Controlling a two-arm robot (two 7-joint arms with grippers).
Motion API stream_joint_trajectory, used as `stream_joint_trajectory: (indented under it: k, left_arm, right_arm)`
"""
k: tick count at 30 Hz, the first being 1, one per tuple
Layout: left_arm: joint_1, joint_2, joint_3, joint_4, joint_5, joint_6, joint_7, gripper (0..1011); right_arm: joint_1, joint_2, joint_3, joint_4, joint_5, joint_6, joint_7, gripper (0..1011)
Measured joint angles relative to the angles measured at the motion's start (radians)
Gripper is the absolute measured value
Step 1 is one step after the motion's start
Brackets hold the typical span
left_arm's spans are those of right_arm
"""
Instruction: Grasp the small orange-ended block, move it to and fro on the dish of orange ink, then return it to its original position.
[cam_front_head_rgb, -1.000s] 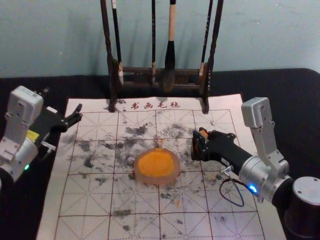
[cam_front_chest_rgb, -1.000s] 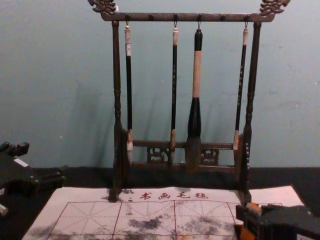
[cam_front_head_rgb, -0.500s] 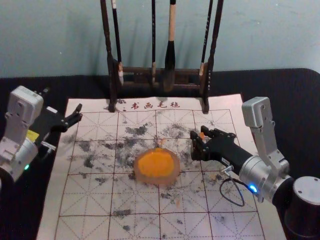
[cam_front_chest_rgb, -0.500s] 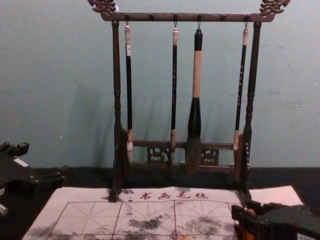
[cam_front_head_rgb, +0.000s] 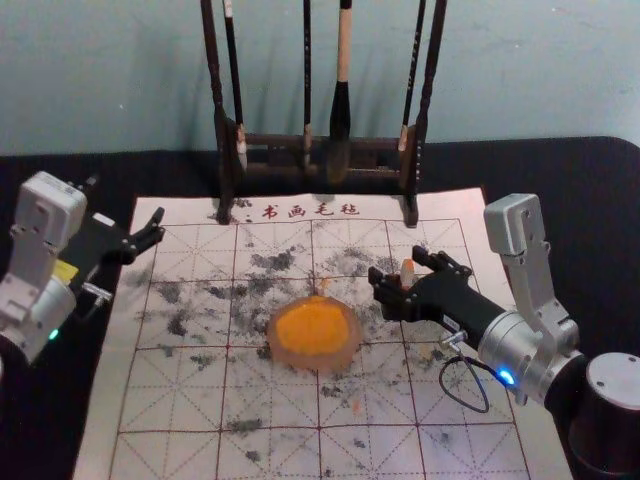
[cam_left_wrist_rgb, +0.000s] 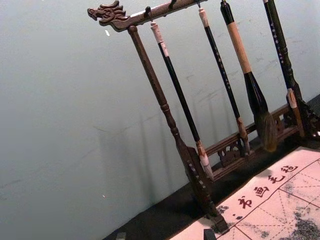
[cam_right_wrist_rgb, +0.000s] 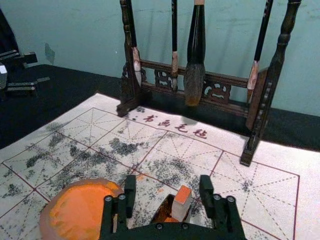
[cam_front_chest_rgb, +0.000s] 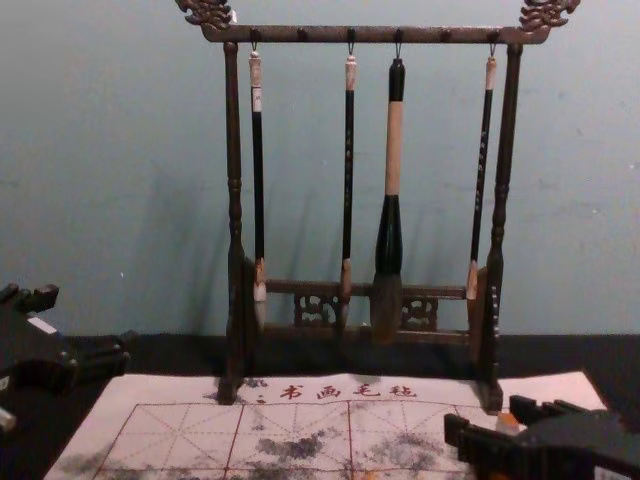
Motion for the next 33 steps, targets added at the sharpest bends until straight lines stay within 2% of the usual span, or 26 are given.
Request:
stream_joint_trajectory:
  k: [2, 9, 13, 17, 19, 22, 25, 28, 33]
  left_arm:
    - [0.000, 0.000, 0.000, 0.000, 0.000, 0.000, 0.000, 1001]
    - [0.000, 0.000, 0.000, 0.000, 0.000, 0.000, 0.000, 1001]
    - [0.000, 0.000, 0.000, 0.000, 0.000, 0.000, 0.000, 1001]
    - [0.000, 0.000, 0.000, 0.000, 0.000, 0.000, 0.000, 1001]
    - [0.000, 0.000, 0.000, 0.000, 0.000, 0.000, 0.000, 1001]
    - [0.000, 0.000, 0.000, 0.000, 0.000, 0.000, 0.000, 1001]
    - [0.000, 0.000, 0.000, 0.000, 0.000, 0.000, 0.000, 1001]
    - [0.000, 0.000, 0.000, 0.000, 0.000, 0.000, 0.000, 1001]
    - [0.000, 0.000, 0.000, 0.000, 0.000, 0.000, 0.000, 1001]
  right_arm:
    - [0.000, 0.000, 0.000, 0.000, 0.000, 0.000, 0.000, 828]
    - [0.000, 0.000, 0.001, -0.001, 0.000, 0.000, 0.001, 991]
    - [-0.005, -0.001, 0.020, -0.033, 0.018, -0.026, 0.012, 1003]
    - [-0.012, -0.003, 0.043, -0.065, 0.016, -0.087, 0.001, 1003]
    - [-0.013, -0.006, 0.055, -0.066, -0.015, -0.132, -0.026, 1003]
    - [-0.007, -0.011, 0.063, -0.042, -0.067, -0.170, -0.064, 1003]
    - [0.013, -0.019, 0.073, 0.030, -0.145, -0.215, -0.121, 1003]
    - [0.032, -0.027, 0.078, 0.097, -0.192, -0.233, -0.152, 1002]
    - [0.047, -0.037, 0.083, 0.164, -0.219, -0.241, -0.159, 1002]
